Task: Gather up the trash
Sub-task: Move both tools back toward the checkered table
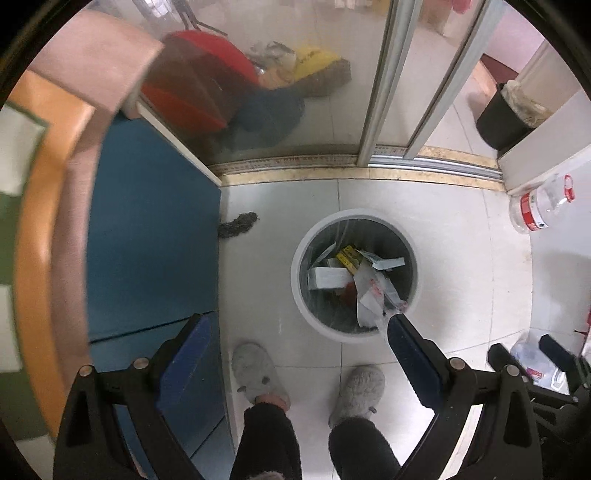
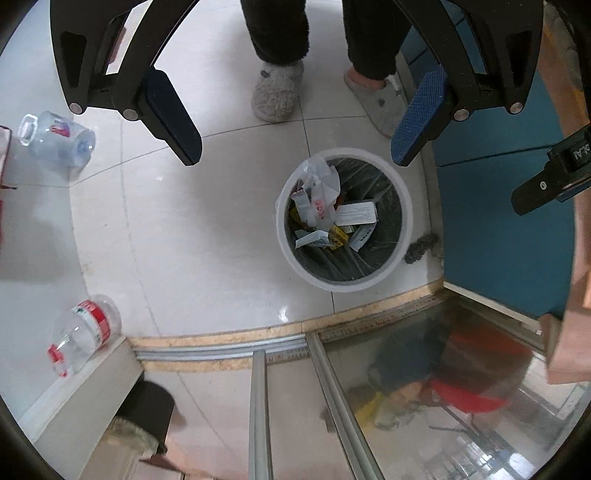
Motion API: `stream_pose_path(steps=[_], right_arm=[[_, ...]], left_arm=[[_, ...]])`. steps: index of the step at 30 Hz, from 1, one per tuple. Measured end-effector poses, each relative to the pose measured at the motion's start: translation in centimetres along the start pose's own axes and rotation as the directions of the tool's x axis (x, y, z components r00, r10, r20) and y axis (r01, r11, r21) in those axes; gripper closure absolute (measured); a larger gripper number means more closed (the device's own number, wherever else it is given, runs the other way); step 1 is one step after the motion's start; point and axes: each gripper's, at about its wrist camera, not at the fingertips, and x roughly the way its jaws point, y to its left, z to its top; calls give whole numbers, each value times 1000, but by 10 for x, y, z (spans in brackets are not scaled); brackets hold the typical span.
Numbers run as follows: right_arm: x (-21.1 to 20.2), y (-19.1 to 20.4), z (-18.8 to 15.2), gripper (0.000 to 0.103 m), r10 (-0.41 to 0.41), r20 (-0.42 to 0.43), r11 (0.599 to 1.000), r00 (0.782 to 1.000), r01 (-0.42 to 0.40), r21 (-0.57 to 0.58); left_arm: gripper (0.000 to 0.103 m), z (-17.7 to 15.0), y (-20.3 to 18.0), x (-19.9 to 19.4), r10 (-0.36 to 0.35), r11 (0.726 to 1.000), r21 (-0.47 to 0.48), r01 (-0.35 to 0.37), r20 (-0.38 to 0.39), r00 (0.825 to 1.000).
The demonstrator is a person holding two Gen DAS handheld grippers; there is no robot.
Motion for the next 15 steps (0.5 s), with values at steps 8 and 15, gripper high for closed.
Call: stream_pose_path(steps=[8,15], right_arm=[[-139,-4,-22,0,-7,105,1000,994,7,1],[-246,2,-45,0,17,154,1000,988,-13,-25]], left_arm=[[5,-25,6,-110,-21,1000,-4,21,58,998],[5,-51,12,-203,-65,997,-24,67,99,993]])
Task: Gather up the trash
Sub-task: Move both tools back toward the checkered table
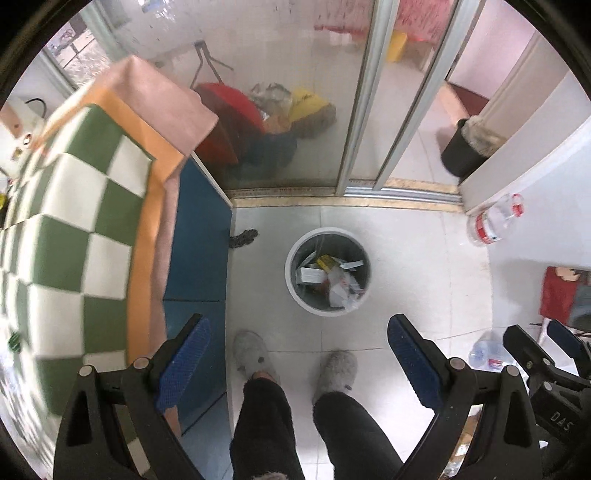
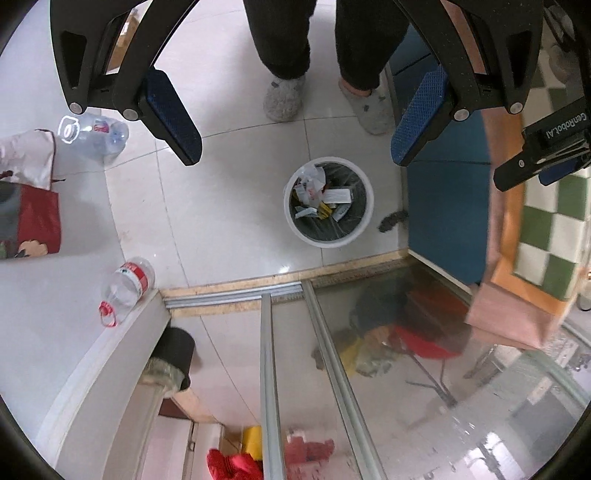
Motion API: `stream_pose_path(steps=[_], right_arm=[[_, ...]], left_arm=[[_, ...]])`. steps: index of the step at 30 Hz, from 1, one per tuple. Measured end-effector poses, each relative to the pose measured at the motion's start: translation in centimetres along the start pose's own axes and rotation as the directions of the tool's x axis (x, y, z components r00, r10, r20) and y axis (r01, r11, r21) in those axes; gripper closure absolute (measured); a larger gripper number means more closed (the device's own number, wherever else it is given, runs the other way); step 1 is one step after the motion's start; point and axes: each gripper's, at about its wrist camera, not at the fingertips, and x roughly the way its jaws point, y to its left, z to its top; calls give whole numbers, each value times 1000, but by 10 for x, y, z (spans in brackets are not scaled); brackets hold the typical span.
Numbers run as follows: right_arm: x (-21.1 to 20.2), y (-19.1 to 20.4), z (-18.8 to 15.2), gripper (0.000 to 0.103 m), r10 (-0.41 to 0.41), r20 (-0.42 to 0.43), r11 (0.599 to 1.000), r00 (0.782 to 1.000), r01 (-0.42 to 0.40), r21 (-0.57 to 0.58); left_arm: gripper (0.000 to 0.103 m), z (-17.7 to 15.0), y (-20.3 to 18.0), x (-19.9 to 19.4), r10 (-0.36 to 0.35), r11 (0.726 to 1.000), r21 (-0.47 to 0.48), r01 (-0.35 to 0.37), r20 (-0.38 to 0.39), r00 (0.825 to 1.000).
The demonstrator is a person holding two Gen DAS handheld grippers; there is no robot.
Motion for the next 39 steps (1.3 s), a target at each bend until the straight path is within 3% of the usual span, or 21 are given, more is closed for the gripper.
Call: stream_pose_path(steps=[9,13,17,20,22,24,27,28,29,30,32,34,35,38,39], right_arm=[[-104,19,0,0,28,59,999,998,-25,-41],[-125,42,8,0,68,58,997,996,-65,-50],[-137,95,20,0,122,49,986,991,-116,-117],[-140,164,25,0,190,9,961,982,-184,-208],[-136,226,22,0,234,-41,924,971,-236,-300],[-128,286,17,0,265,-97,883,959,-282,-375],[-106,382,-5,0,298,-200,811,933,-359,-462],[-97,412,-13,0,298,-239,792,924,-379,-479],[-88,439,-22,0,299,-277,771,913,-403,-493],[-80,462,-30,2,295,-302,754,907,-415,-509],[-61,511,-54,16,248,-334,712,910,-404,-574],[-45,540,-72,22,215,-358,686,909,-402,-606],[-38,553,-81,25,199,-363,675,910,-395,-623],[-21,576,-99,30,163,-348,645,923,-367,-670],[-16,583,-107,40,140,-327,628,935,-339,-701]], left_arm=[[5,-10,17,-94,-42,999,-21,44,78,996],[5,-4,41,-116,12,998,-55,-4,137,991],[5,-2,109,-141,60,986,-164,-31,173,983],[5,-12,175,-155,117,958,-281,-62,185,976],[5,-29,234,-159,171,917,-386,-96,164,972],[5,-59,300,-158,219,852,-505,-137,106,970],[5,-120,392,-146,267,720,-663,-205,-8,964],[5,-134,406,-142,270,690,-691,-216,-31,962],[5,-161,435,-135,263,631,-742,-227,-72,962],[5,-177,449,-131,253,595,-770,-231,-93,963],[6,-216,479,-120,214,502,-835,-224,-131,968],[6,-242,496,-112,174,438,-876,-200,-136,975],[6,-254,502,-107,155,411,-892,-187,-134,979],[6,-269,510,-97,116,378,-913,-155,-119,986],[6,-272,511,-93,106,372,-916,-148,-116,988]])
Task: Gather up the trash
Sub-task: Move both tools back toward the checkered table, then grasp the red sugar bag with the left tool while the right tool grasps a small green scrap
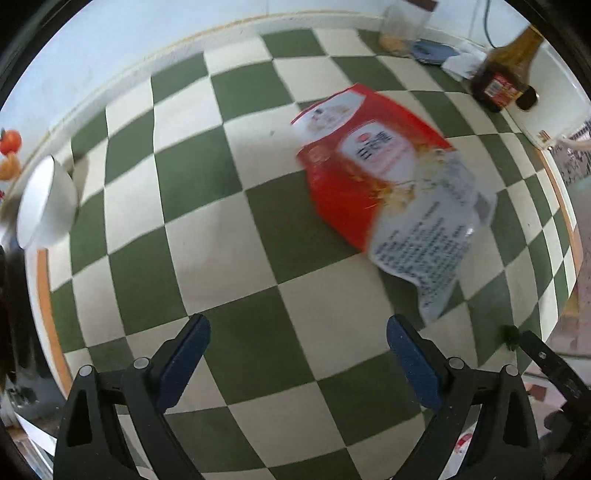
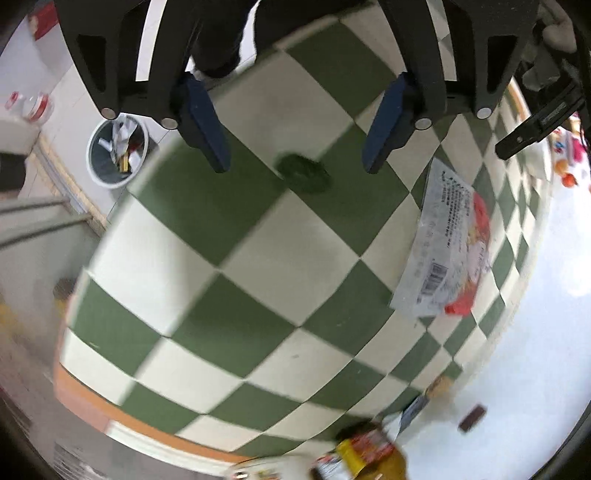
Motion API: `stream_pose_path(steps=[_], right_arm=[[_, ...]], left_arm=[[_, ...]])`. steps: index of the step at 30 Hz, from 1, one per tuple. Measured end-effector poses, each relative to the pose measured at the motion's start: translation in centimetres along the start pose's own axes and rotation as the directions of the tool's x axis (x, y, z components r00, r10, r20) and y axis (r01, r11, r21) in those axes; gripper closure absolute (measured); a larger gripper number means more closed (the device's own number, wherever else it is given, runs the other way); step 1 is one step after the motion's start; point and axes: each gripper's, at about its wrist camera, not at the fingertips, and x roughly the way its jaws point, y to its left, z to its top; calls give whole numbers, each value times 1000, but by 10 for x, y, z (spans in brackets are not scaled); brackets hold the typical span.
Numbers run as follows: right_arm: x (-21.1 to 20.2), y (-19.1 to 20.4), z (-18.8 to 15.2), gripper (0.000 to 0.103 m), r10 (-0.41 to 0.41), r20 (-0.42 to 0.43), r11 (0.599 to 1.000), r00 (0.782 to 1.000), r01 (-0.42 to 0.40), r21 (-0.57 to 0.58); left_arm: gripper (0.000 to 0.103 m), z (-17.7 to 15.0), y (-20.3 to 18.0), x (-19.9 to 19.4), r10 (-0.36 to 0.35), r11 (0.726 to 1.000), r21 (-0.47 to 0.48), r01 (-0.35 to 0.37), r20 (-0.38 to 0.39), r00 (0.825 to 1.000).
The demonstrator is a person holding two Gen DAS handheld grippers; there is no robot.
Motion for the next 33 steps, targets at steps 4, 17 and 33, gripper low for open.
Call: stream_pose_path(steps=[4,17,33], right_arm=[[13,18,1,70,-62,24,995,998,64,-82],[18,97,96,71,149,83,974,985,-132,-183],[65,113,115,71,174,8,961,985,-167,-222]], left_arm=[[6,1,1,13,-51,999,-18,50,-27,998],[6,37,-4,22,-198,978,-71,196,-30,980],[77,84,-22,33,-250,960,-118,254,45,967]])
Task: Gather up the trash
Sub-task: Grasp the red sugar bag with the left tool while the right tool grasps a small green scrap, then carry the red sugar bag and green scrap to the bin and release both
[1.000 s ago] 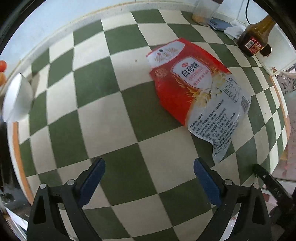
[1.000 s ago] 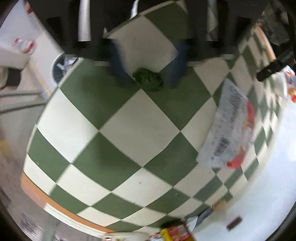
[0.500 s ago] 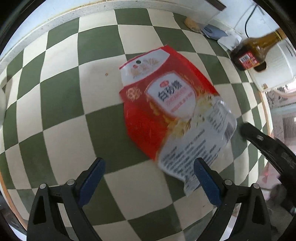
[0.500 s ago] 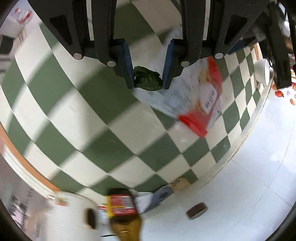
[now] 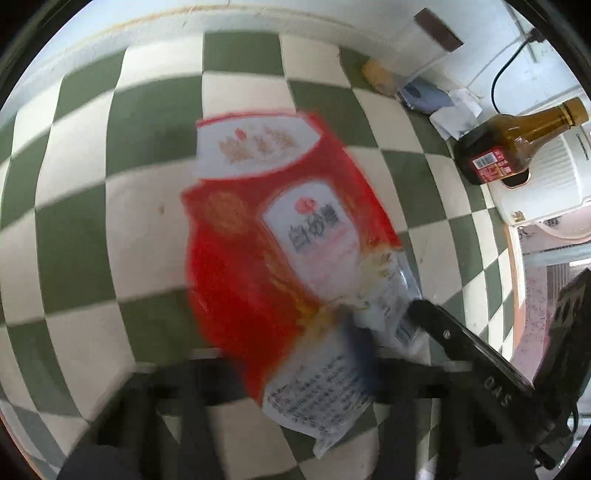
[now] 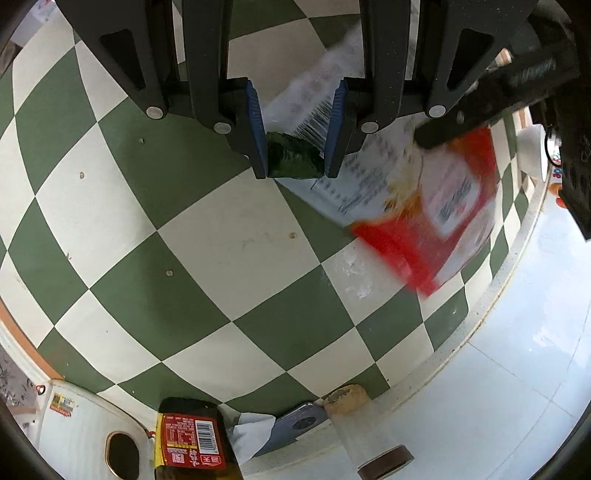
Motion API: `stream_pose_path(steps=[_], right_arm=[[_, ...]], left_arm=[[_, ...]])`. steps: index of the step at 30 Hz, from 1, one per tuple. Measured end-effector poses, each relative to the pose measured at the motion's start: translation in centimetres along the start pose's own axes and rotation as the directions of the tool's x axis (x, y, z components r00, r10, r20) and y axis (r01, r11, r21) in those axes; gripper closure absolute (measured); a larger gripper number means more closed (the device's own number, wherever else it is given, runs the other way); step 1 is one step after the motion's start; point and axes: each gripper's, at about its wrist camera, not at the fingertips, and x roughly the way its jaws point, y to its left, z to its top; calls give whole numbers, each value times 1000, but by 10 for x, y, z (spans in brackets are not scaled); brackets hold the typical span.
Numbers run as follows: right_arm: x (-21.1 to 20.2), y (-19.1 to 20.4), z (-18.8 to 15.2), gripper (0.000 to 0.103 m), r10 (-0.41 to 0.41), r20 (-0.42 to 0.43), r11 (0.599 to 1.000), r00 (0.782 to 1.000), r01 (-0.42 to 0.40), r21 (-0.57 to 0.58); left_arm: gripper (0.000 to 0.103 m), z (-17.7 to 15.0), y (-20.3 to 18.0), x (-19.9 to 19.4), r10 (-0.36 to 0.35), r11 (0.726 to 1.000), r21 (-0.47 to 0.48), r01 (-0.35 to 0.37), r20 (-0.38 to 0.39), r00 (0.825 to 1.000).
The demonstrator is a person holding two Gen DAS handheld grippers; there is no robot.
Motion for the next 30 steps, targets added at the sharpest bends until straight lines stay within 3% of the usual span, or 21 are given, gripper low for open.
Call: stream_pose_path(steps=[2,5,9,12,17,20,23,26,30], right_arm=[[-3,-3,0,71,12,1,1000,1000,-12,21],[-13,-10,-4,71,34,17,998,999,-35,53],[-52,-31,-19,71,62,102,993,993,-72,98],[-89,-57,-39,71,65,173,986,983,-90,141],[-151,-120,-99,71,19,279,959,960,-96,268],[-181,-166,-147,71,-31,317,924,948,-94,370],[-208,-222,-210,71,-100,332,865,938,-83,495],[-226,-276,-273,71,-171,327,788,930,-70,612],[-233,-342,-357,71,-246,290,670,925,-54,740]], left_arm=[[103,5,-2,-9,7,1000,26,-8,39,999],[103,7,-10,-31,33,996,74,-41,105,994],[103,1,-38,-70,47,979,185,-87,211,976],[103,-10,-66,-94,23,959,265,-96,265,964],[103,-35,-128,-119,-67,919,392,-50,277,958],[103,-63,-174,-124,-119,872,489,-24,259,958],[103,-104,-224,-122,-171,809,587,17,209,963],[103,-152,-280,-106,-208,726,684,68,124,970],[103,-241,-352,-55,-198,590,795,141,-27,980]])
